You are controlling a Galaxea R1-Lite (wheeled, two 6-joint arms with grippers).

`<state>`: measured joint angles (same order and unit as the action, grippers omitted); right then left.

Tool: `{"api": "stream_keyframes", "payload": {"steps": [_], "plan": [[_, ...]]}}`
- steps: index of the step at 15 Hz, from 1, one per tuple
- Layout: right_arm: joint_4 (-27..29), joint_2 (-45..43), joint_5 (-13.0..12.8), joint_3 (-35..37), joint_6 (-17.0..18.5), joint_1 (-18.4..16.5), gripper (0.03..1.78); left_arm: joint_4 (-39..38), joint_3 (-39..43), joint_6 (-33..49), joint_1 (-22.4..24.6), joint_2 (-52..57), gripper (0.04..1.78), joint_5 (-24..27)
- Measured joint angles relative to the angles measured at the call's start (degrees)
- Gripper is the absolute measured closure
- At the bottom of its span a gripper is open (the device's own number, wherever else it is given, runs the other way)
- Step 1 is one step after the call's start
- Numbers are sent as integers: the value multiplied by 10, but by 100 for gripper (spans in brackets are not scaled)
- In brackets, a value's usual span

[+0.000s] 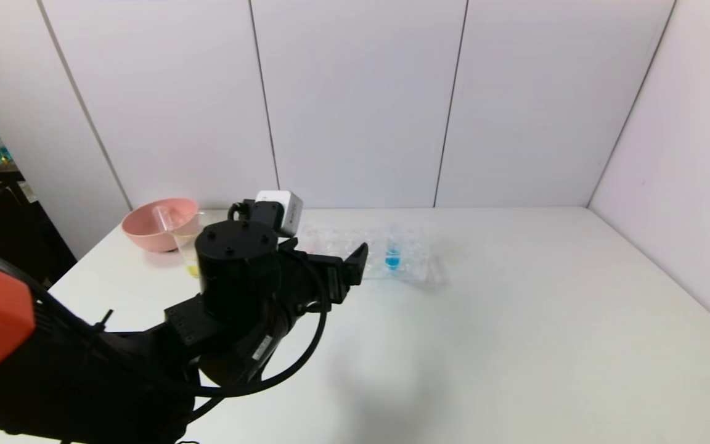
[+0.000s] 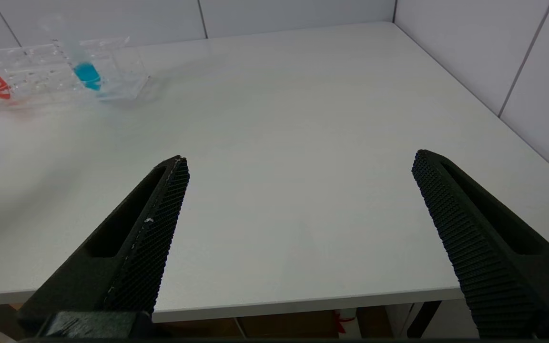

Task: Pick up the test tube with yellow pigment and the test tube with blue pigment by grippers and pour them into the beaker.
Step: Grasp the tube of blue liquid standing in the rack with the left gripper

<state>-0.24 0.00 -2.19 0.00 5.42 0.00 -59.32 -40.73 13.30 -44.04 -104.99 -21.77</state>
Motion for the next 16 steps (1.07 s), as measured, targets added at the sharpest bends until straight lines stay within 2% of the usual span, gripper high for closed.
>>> {"api": "stream_keyframes", "payload": {"steps": [5, 9, 16], "plan": [[0, 0, 0, 0, 0, 0, 10, -14, -53, -1, -12, -75, 4, 0], [0, 0, 0, 0, 0, 0, 10, -19, -81, 0, -24, -119, 4, -19], [0, 0, 0, 0, 0, 0, 10, -27, -149, -2, -25, -190, 4, -23]]}}
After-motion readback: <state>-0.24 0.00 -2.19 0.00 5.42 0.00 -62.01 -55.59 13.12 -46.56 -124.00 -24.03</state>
